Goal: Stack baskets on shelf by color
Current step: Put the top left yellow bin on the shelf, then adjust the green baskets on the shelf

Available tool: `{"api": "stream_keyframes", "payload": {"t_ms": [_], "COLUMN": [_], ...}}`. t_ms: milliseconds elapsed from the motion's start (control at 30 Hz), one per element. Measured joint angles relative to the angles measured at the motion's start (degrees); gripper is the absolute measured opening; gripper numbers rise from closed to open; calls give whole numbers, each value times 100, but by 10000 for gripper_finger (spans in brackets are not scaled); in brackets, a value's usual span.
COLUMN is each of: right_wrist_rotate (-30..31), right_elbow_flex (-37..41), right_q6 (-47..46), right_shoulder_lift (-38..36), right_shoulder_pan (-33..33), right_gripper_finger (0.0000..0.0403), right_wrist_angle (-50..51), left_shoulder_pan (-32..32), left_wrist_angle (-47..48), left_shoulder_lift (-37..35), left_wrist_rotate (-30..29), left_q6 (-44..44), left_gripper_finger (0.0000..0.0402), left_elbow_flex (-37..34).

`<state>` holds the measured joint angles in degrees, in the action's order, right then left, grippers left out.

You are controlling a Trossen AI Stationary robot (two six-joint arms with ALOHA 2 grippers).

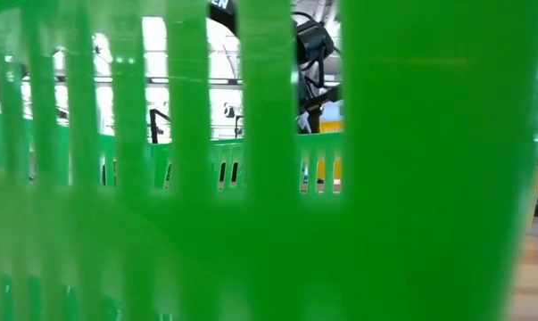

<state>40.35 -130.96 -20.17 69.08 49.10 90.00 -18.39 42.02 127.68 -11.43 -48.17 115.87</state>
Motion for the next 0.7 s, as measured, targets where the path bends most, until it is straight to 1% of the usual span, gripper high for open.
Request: {"api": "stream_keyframes", "payload": {"t_ms": [200,367,433,533,633,700], "right_wrist_rotate": [1,1,1,-1,-51,-136], "right_elbow_flex": [0,0,0,0,0,0], "right_q6": [-82,-94,-93,-125,-227,-232], "right_shoulder_lift": [0,0,0,0,0,-2], "right_shoulder_pan": [0,0,0,0,-2,0], "right_gripper_finger": [6,3,3,6,6,7], "right_wrist_angle": [1,1,1,1,1,1], "left_shoulder_pan": [-61,-162,-202,-282,-392,-444], "left_wrist_angle": [-83,-443,-597,-683,-325,-23], "left_shoulder_lift": [-2,-7,-9,-30,-31,-33], "left_wrist_rotate": [24,348,531,1009,1632,1815], "left_q6": [93,141,246,372,558,698], "left_gripper_finger": [63,93,102,111,112,111], "left_elbow_flex": [0,0,0,7,244,481]}}
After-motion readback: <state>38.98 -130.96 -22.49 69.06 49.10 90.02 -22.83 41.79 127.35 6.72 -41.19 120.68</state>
